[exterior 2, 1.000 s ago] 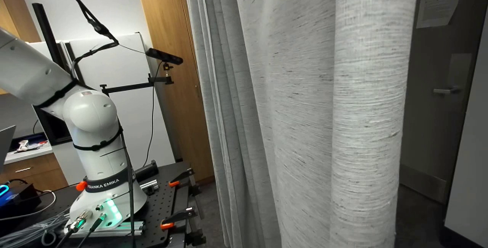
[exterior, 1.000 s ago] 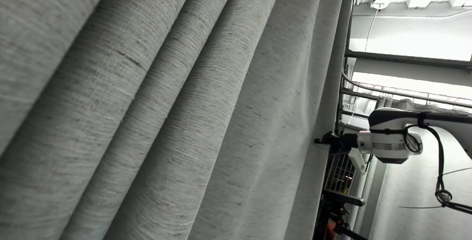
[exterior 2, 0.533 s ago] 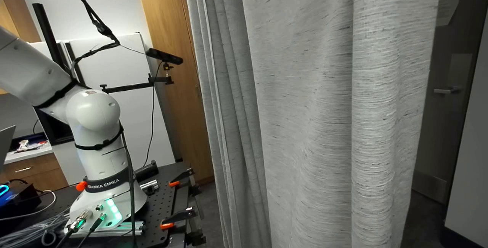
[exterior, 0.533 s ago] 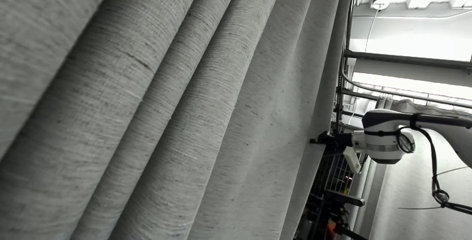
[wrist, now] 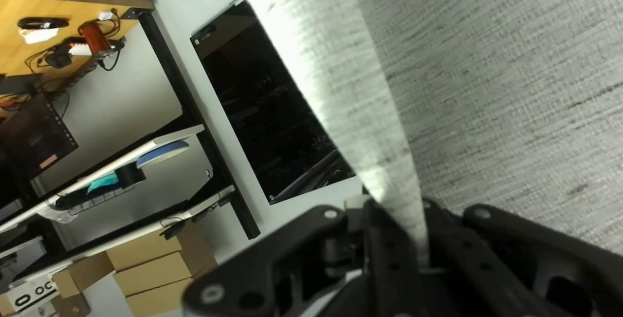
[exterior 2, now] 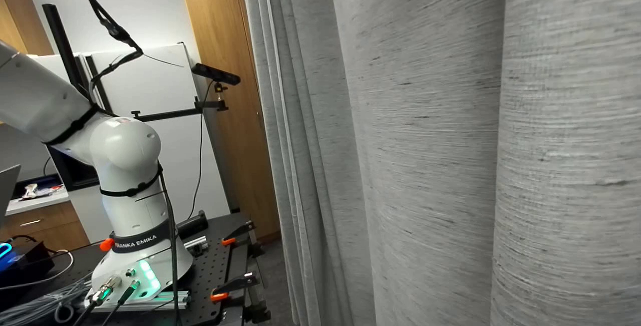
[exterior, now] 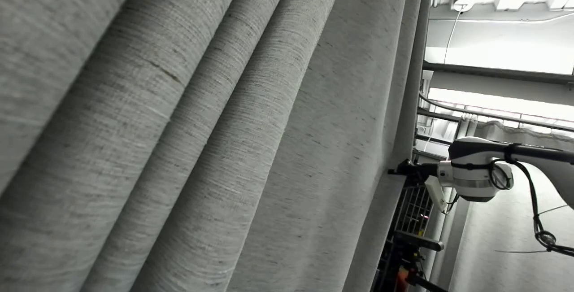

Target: Slide the curtain to close

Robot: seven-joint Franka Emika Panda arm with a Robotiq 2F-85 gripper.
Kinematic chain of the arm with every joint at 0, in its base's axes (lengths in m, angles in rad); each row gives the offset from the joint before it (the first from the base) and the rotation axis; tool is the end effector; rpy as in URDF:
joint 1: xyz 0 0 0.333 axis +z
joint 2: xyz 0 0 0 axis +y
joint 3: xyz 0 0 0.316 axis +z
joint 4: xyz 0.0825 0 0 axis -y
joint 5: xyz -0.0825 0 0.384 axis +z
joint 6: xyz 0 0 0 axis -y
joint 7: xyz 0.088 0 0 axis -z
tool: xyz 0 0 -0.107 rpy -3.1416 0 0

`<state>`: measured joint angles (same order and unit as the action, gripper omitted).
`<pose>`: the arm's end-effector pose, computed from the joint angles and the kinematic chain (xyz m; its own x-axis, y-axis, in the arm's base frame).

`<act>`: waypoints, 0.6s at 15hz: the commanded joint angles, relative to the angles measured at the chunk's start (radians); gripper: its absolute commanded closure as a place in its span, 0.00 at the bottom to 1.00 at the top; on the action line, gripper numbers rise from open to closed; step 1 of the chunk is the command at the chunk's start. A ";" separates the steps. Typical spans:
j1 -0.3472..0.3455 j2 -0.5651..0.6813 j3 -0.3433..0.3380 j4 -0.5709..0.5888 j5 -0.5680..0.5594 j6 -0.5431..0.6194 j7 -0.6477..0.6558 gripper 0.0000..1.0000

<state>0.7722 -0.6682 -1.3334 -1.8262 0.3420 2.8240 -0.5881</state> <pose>0.3509 -0.4938 0.6569 0.1222 -0.4565 0.8813 -0.2610 -0.8715 -0.4152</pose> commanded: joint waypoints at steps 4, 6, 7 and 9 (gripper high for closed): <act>0.128 -0.022 -0.085 -0.023 -0.140 -0.035 0.092 1.00; 0.163 -0.039 -0.078 -0.016 -0.159 -0.057 0.104 1.00; 0.178 -0.049 -0.075 -0.015 -0.168 -0.069 0.106 1.00; 0.192 -0.074 -0.050 -0.022 -0.179 -0.123 0.093 1.00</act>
<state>0.9355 -0.6781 -1.3693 -1.8348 0.2229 2.7887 -0.5005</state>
